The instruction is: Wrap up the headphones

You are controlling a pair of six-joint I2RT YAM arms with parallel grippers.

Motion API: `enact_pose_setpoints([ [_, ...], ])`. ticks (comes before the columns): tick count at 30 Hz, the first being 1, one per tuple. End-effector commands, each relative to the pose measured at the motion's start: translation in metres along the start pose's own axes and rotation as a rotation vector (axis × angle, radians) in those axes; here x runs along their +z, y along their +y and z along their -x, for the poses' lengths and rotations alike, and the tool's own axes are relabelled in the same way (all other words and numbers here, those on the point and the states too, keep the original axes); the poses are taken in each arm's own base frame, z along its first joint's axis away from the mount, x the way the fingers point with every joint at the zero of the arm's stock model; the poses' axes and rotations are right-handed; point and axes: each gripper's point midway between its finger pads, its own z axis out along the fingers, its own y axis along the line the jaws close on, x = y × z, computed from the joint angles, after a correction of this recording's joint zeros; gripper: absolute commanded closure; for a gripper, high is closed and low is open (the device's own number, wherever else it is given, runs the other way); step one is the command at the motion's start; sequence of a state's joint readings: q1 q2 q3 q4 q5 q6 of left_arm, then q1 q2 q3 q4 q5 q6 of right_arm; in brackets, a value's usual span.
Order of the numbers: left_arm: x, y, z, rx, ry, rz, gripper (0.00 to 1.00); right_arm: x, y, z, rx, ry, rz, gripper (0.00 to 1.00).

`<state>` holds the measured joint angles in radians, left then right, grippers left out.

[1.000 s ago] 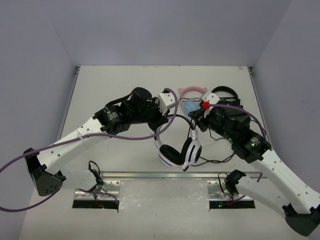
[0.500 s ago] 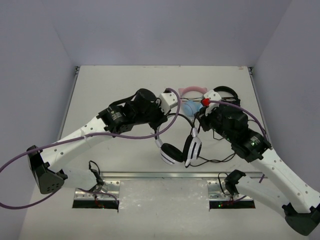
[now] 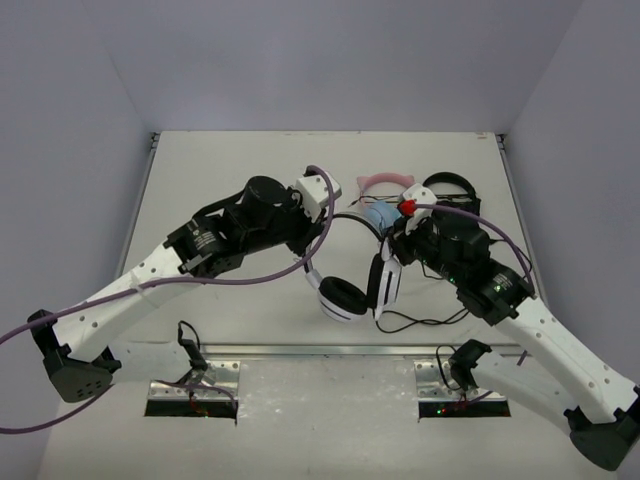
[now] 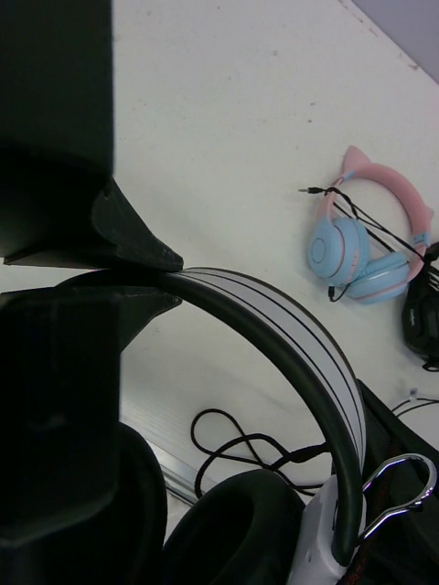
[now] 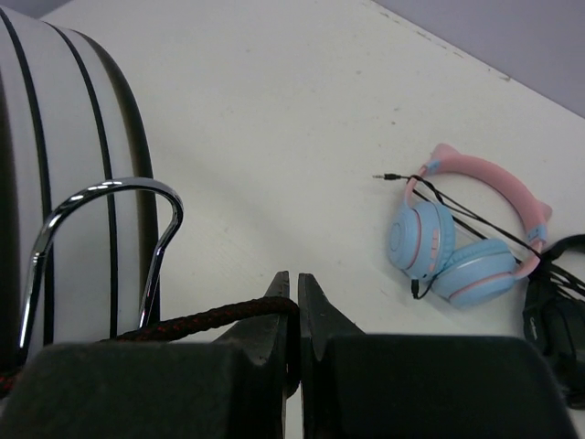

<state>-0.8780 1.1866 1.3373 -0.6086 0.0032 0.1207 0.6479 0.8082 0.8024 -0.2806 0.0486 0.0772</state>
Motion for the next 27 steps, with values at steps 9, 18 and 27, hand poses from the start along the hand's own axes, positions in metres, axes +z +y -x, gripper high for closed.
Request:
enact_pose_setpoints([
  [9, -0.002, -0.023, 0.020, -0.016, -0.046, -0.106, 1.00, -0.010, -0.013, 0.055, -0.035, -0.154, -0.049, 0.99],
  [18, 0.003, -0.051, 0.001, 0.014, 0.005, -0.269, 1.00, 0.005, -0.018, 0.055, -0.143, -0.092, -0.051, 0.99],
  [27, -0.003, -0.037, 0.013, 0.007, -0.047, -0.178, 1.00, 0.012, -0.006, 0.033, -0.179, -0.045, 0.025, 0.99],
])
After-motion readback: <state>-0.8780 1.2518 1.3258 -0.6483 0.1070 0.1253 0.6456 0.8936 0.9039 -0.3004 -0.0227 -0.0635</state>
